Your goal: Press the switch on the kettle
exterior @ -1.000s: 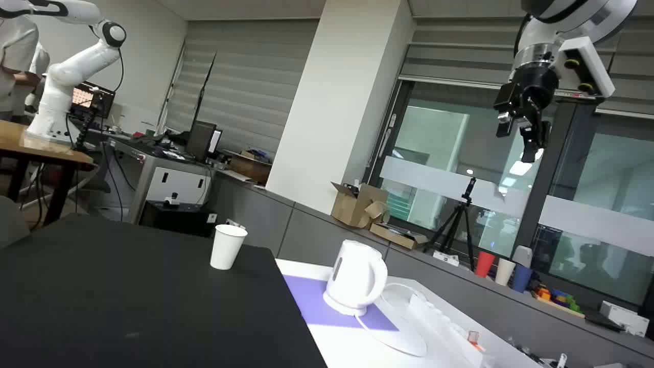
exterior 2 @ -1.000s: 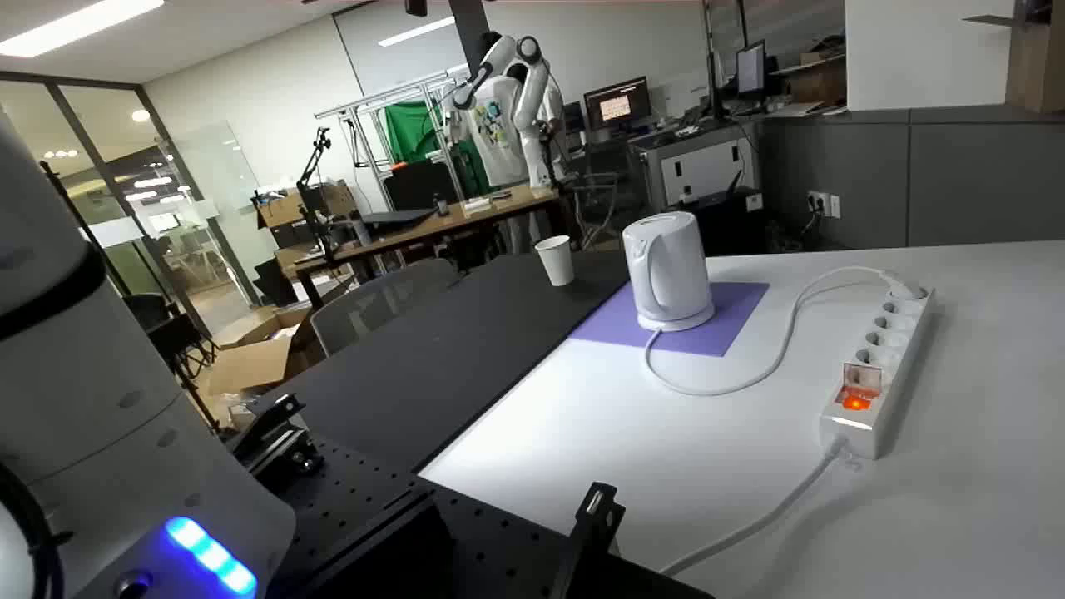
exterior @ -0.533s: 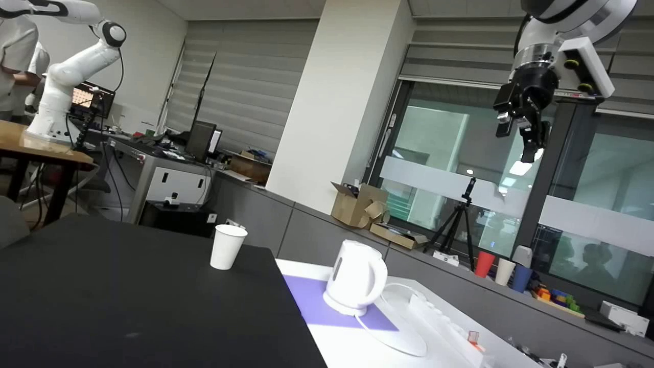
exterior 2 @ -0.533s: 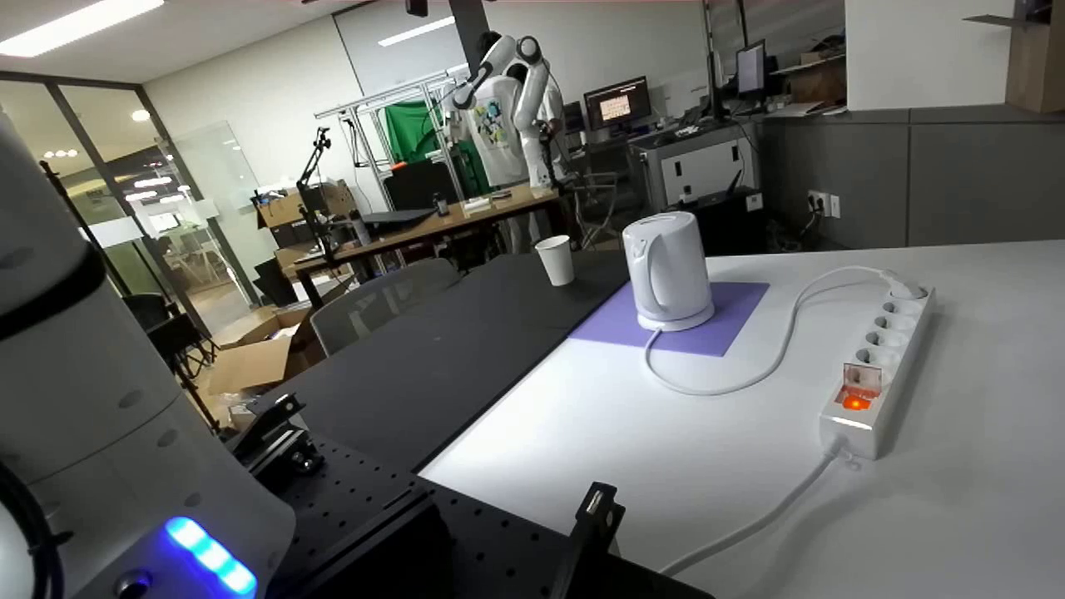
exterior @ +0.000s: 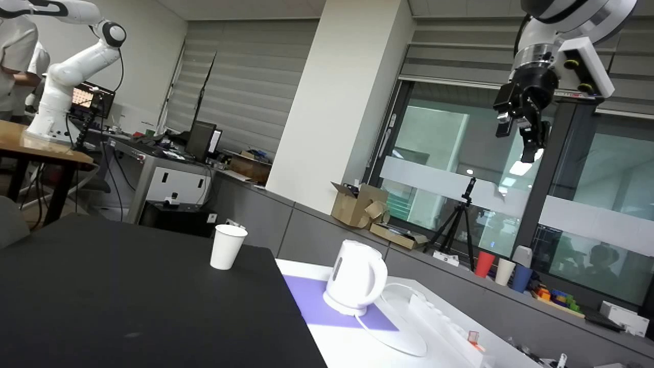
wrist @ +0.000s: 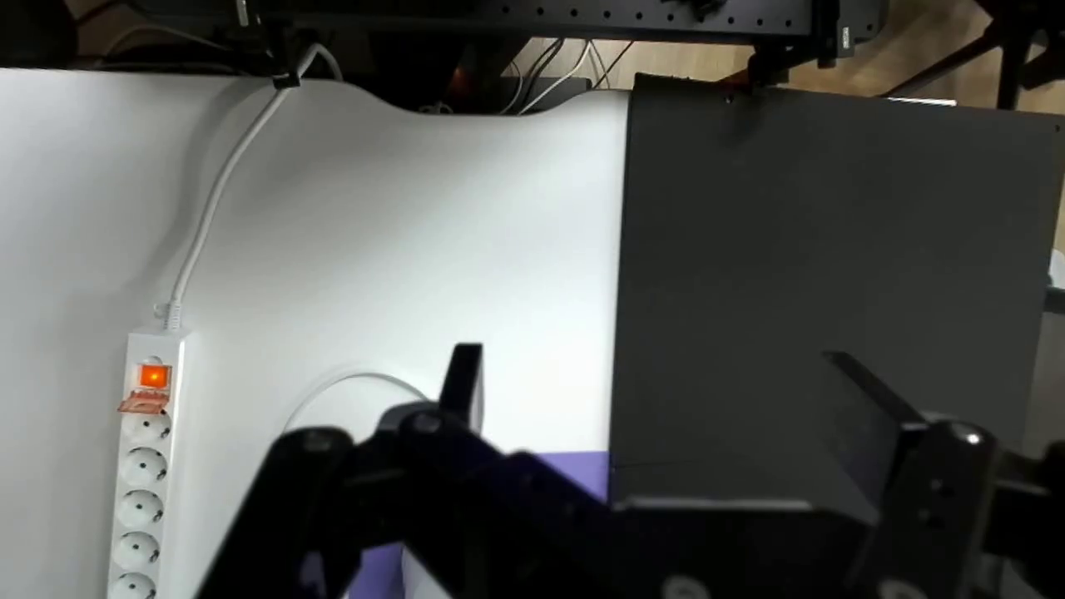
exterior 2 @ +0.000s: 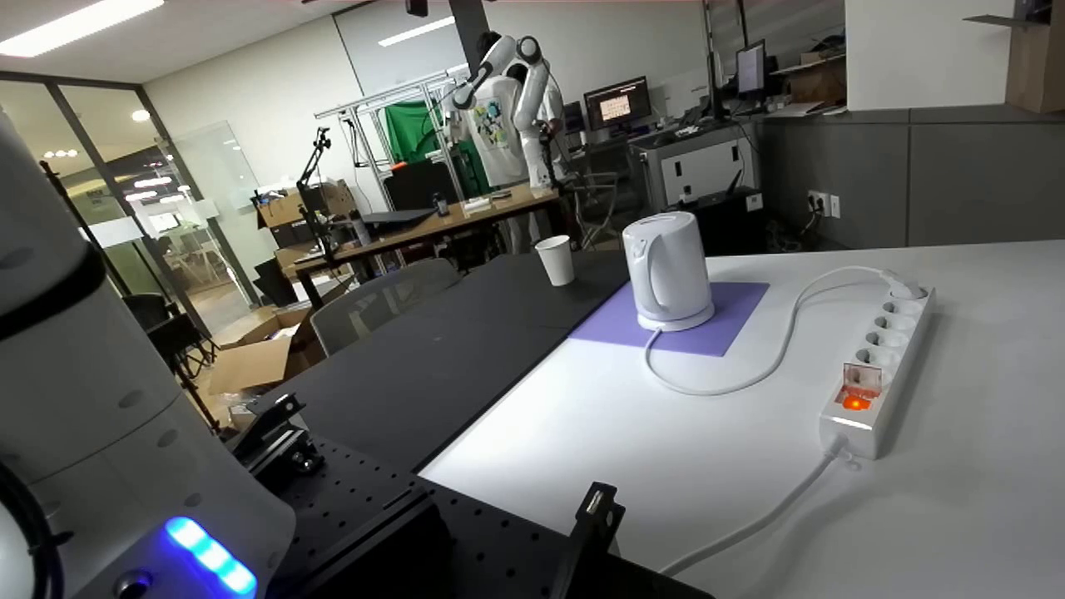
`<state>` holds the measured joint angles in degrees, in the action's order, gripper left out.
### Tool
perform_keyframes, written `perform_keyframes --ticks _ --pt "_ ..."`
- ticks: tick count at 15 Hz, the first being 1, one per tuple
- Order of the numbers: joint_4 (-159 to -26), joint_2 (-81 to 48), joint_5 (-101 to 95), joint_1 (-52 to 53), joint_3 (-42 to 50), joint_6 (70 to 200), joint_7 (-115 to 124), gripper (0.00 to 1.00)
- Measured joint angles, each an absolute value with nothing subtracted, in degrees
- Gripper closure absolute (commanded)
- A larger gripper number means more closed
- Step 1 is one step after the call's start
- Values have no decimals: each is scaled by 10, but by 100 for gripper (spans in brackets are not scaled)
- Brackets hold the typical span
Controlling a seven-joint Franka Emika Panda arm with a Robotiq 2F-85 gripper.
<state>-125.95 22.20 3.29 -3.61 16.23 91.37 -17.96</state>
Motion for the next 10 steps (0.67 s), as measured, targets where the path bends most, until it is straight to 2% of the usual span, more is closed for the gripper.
perform_keyframes --ticks 6,7,9,10 --pt "-1264 216 33 -46 160 950 -196 2" --pt "-1268 210 33 -50 161 974 -205 26" --pt "-1279 192 34 -58 163 1033 -223 29" --pt "-1286 180 34 -61 164 1065 -230 36"
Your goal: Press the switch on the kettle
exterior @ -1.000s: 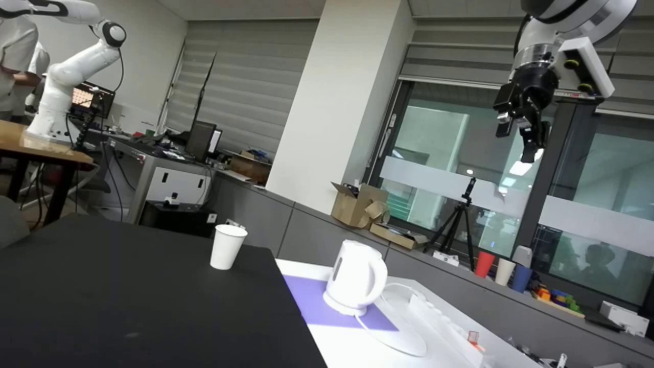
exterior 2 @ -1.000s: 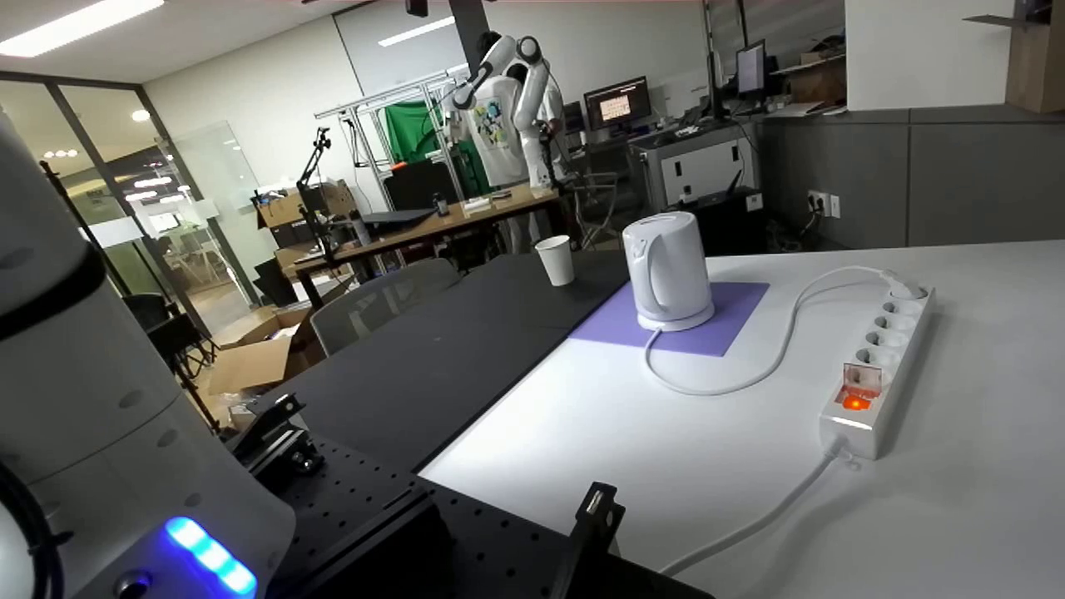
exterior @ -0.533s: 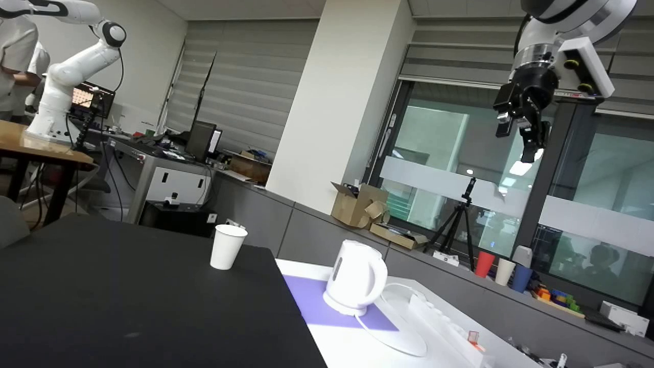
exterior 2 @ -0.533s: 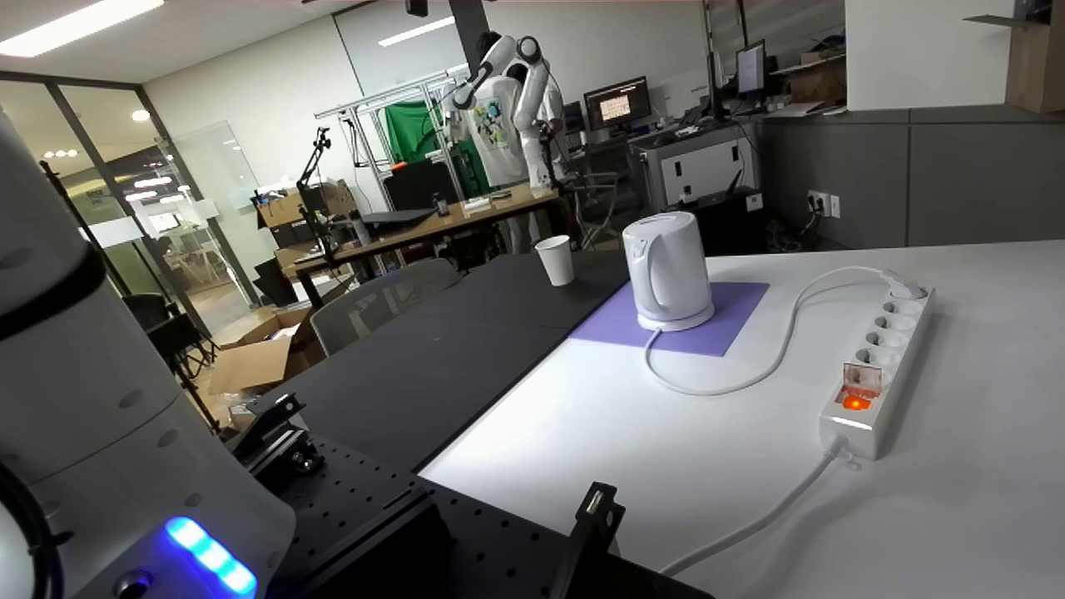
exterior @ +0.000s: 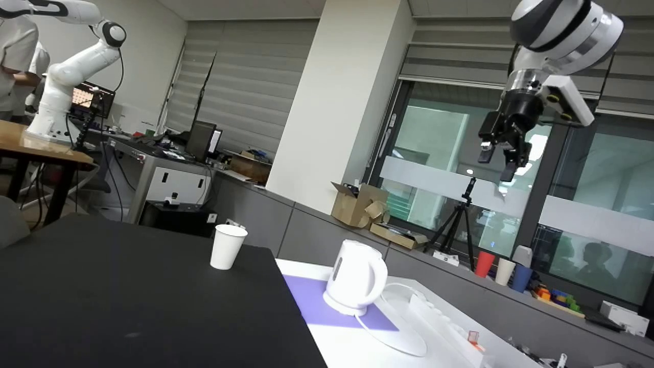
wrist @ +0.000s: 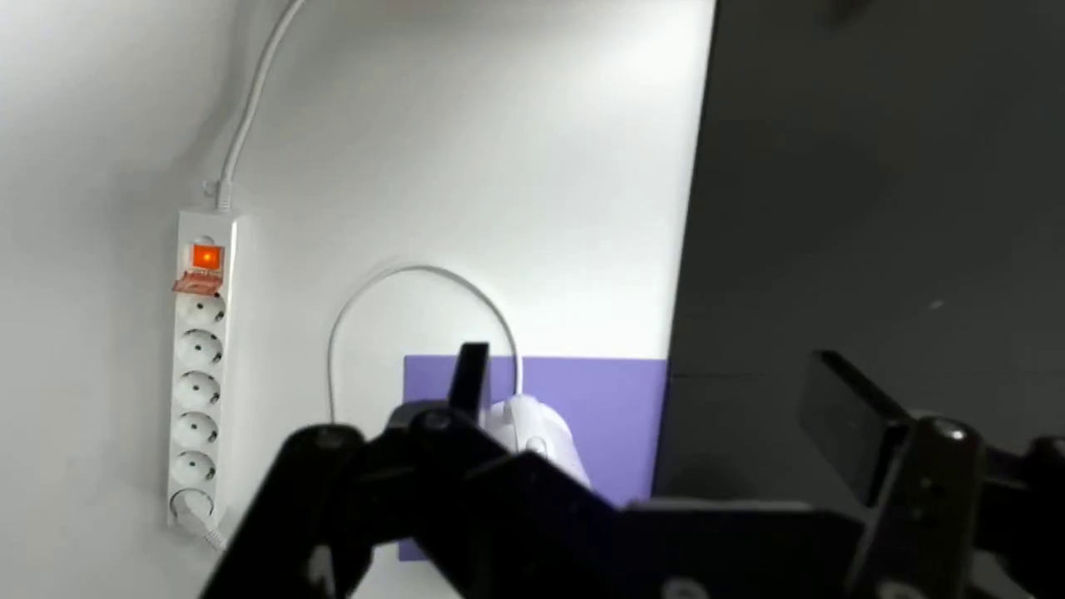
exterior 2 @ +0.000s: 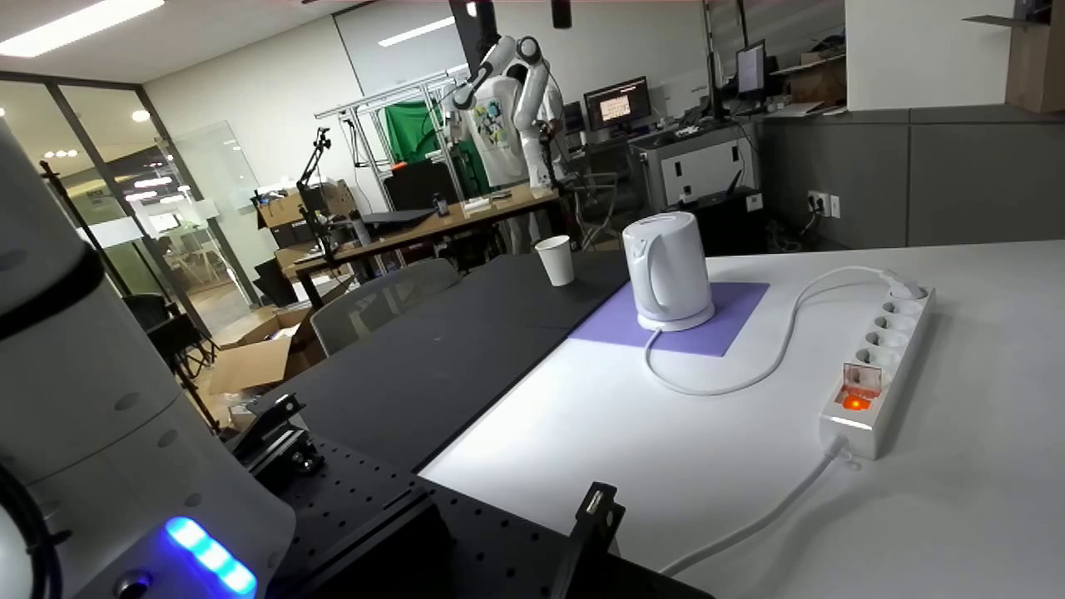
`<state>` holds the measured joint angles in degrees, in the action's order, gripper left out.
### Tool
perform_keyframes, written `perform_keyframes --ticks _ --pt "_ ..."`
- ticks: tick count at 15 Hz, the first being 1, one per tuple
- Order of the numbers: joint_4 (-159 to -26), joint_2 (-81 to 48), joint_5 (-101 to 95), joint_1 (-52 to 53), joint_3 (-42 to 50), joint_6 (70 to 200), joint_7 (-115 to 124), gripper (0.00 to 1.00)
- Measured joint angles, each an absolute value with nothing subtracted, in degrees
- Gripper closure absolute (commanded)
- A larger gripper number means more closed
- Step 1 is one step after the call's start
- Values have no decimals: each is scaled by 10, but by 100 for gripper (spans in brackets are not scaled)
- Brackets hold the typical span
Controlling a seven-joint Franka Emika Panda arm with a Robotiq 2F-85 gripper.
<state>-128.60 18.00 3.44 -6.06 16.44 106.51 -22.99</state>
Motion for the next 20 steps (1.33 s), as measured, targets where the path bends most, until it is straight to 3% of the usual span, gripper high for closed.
perform_keyframes --ticks 9,17,20 --pt "-1287 5 44 -66 151 1256 -286 100" --pt "-1223 -140 14 -77 104 1367 -272 99" --pt "-1187 -174 -10 -74 93 1349 -230 99"
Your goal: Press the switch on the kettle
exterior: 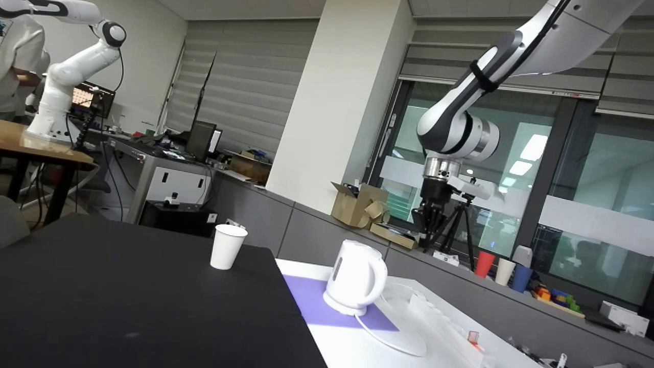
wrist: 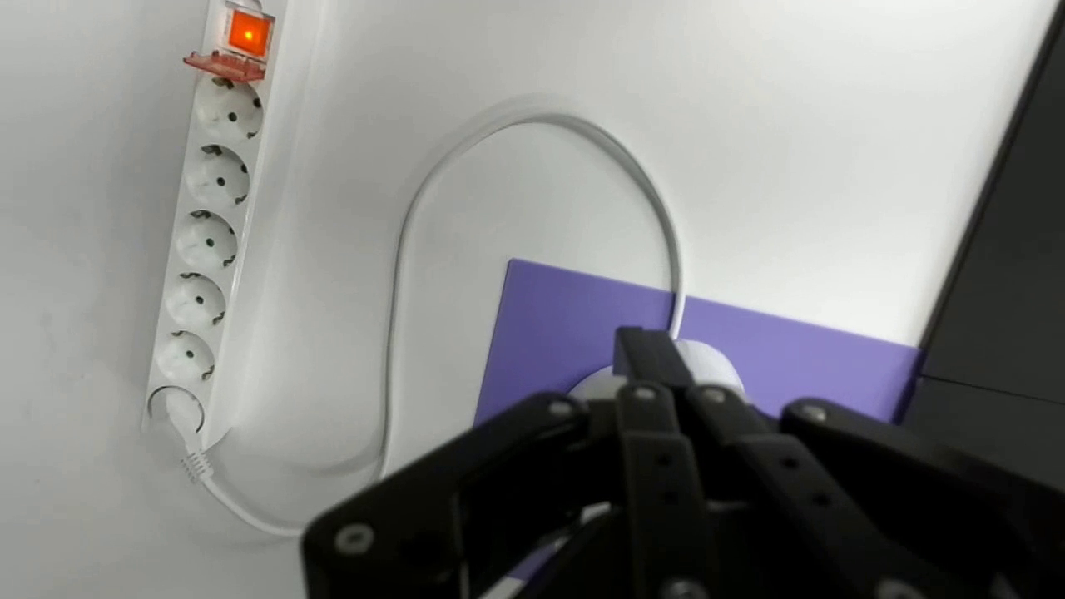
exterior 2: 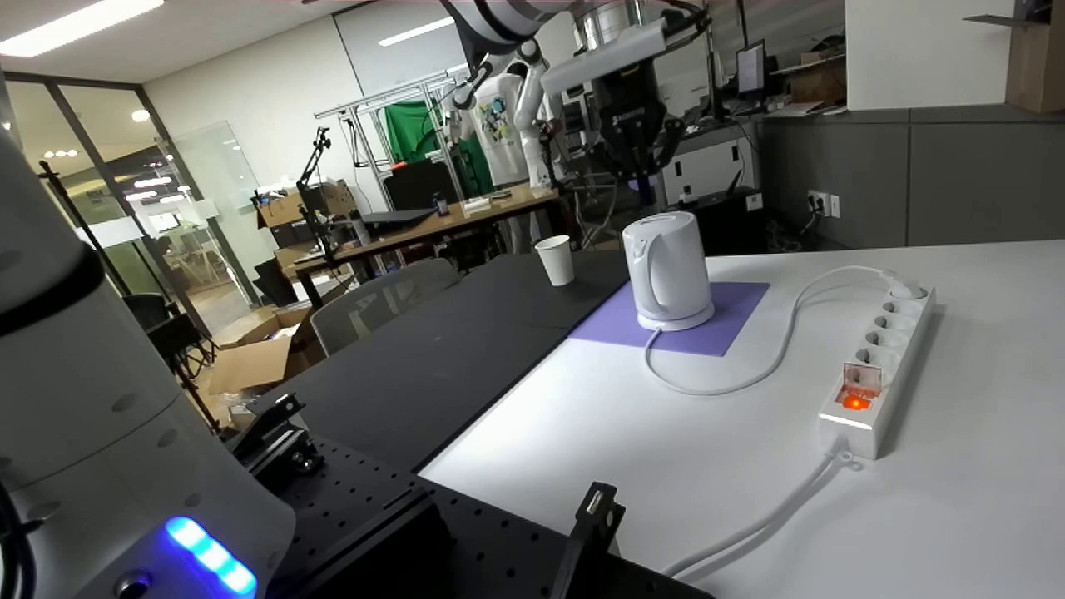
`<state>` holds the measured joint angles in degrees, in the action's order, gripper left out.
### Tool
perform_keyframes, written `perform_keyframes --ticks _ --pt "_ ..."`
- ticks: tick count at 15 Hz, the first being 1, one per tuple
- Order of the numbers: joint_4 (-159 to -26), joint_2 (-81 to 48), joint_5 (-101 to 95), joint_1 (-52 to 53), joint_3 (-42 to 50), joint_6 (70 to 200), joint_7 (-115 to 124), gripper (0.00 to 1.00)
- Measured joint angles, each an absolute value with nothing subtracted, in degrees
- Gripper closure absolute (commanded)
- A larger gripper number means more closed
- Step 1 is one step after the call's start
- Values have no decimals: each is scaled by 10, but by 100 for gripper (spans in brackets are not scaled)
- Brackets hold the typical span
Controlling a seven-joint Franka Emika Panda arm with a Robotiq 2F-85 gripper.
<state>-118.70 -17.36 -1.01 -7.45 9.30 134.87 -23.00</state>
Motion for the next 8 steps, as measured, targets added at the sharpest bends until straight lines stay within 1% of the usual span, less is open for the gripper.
perform_keyframes --ticks 8 --pt "-1177 -180 -12 -75 93 1342 -225 100"
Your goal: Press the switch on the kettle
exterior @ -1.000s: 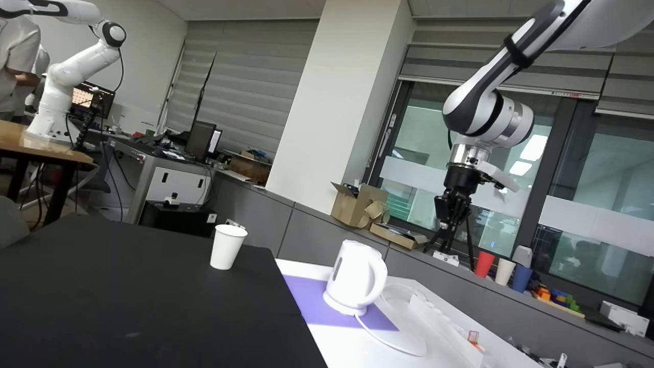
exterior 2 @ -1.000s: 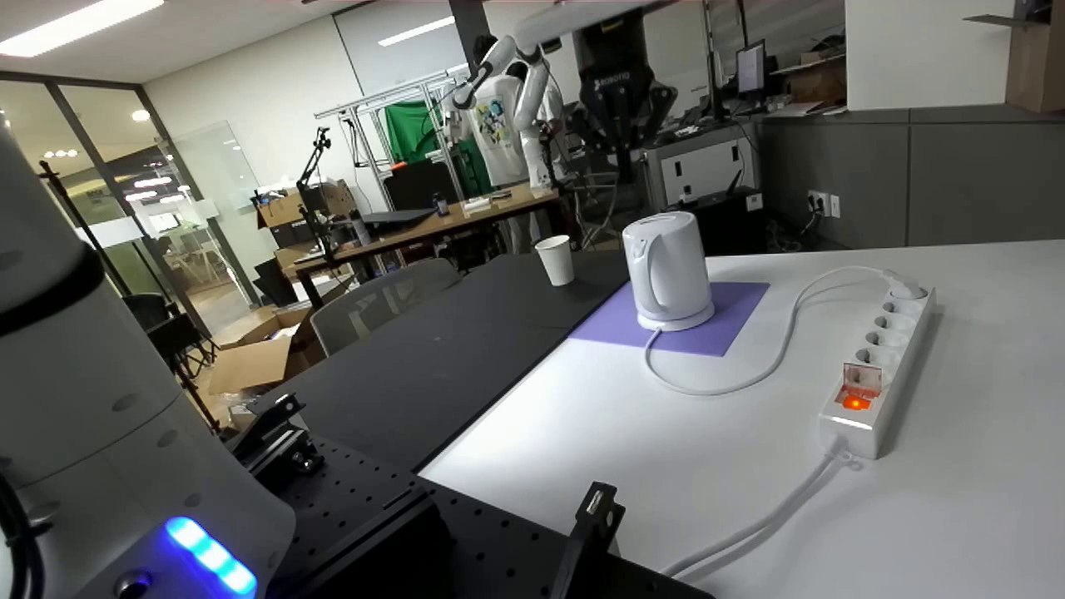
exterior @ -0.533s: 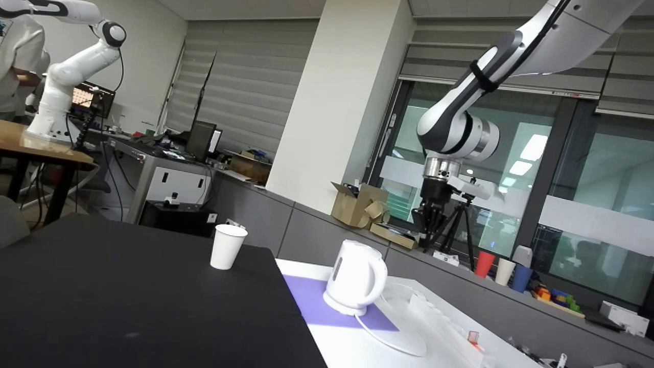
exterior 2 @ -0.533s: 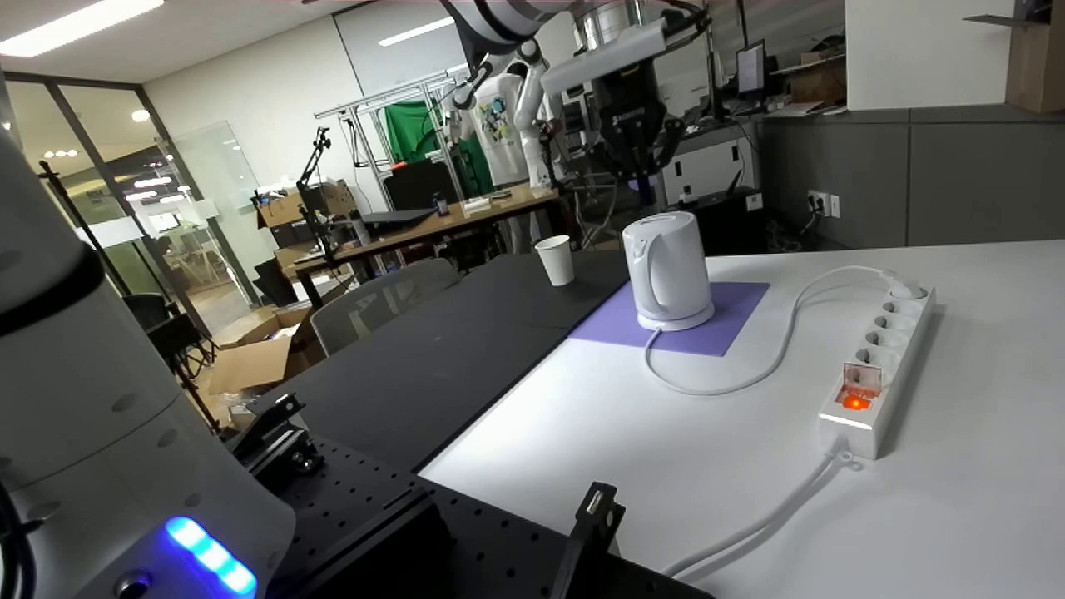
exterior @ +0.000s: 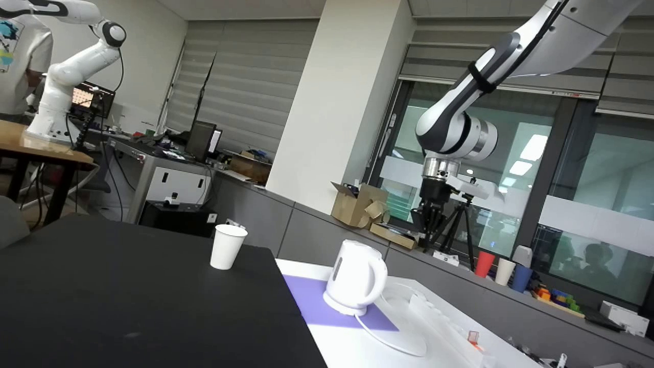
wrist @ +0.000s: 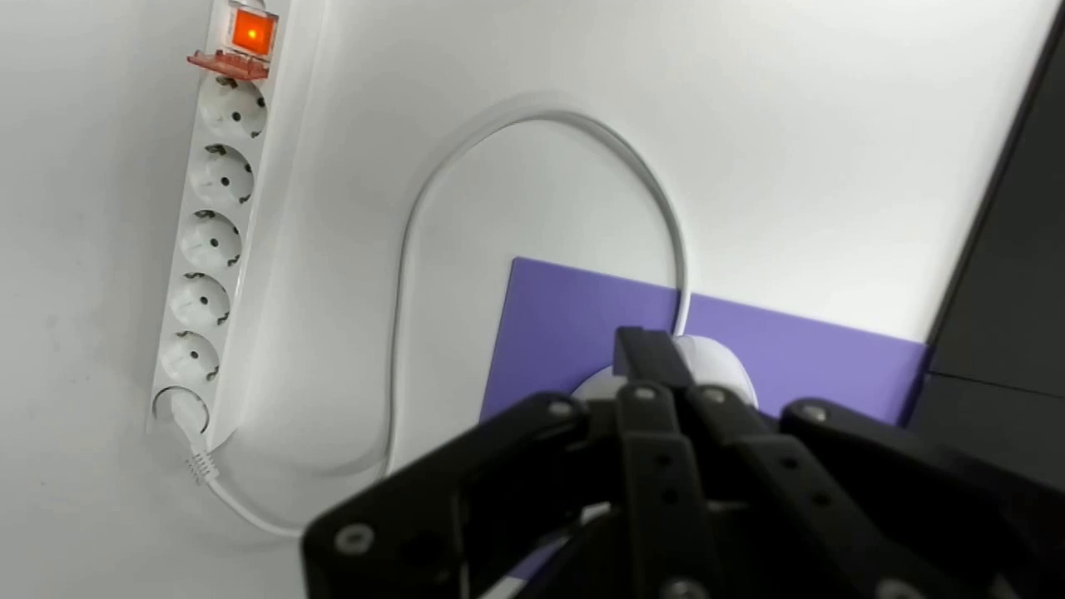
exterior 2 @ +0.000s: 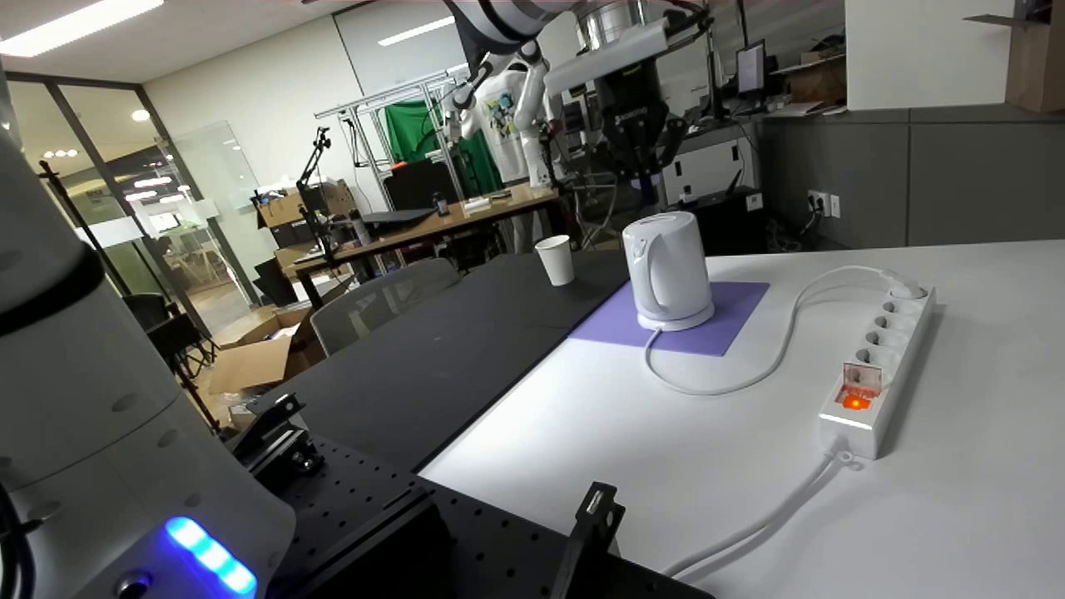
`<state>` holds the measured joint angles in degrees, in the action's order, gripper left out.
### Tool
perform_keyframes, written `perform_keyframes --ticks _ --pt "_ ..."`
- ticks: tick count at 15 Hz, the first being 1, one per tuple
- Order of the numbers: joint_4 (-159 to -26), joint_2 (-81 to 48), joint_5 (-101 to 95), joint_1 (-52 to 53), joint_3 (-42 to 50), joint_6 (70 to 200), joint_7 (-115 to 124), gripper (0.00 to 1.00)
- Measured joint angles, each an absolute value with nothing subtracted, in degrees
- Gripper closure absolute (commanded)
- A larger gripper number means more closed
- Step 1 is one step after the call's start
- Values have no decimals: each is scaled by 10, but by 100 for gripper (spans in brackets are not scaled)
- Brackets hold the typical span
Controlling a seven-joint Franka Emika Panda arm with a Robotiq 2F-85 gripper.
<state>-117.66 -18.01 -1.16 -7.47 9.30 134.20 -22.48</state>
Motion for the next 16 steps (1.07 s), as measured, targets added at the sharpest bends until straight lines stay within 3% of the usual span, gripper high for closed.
perform_keyframes --ticks 16 --pt "-1172 -264 -12 -80 45 1433 -215 100"
